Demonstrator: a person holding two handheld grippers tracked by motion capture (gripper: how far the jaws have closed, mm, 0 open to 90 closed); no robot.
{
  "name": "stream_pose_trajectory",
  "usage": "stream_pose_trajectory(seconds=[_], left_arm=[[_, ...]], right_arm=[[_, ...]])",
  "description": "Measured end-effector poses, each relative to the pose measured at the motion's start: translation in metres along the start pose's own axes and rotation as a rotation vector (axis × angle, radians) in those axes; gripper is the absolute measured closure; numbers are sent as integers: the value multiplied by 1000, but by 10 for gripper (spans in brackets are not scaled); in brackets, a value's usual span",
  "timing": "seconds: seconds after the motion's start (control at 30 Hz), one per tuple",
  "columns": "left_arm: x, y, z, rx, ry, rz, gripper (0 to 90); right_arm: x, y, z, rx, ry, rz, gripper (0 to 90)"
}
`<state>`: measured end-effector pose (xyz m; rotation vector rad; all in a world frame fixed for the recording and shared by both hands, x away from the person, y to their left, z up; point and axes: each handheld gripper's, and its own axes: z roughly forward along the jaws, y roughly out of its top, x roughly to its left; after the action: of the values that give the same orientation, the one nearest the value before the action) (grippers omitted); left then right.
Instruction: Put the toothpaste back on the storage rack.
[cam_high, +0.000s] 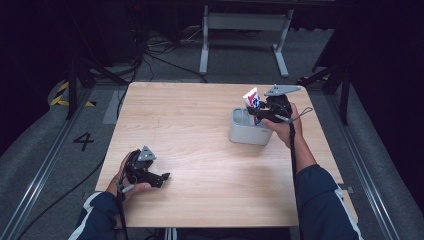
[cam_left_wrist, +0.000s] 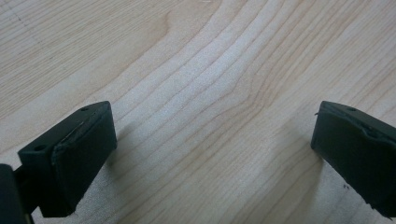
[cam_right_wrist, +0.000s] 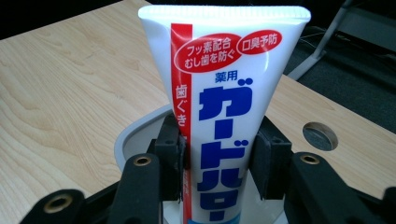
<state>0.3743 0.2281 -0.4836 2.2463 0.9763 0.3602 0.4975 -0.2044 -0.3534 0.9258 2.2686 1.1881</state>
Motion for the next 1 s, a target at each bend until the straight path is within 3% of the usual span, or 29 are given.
stream_pose_trajectory(seconds=[0.3, 1.0], left_arm=[[0, -1, -1, 7, -3, 5, 6], [0, -1, -2, 6, 1, -1, 6]], right_arm=[[1, -4, -8, 3, -2, -30, 607], [0, -21, -16, 19, 21, -44, 600]])
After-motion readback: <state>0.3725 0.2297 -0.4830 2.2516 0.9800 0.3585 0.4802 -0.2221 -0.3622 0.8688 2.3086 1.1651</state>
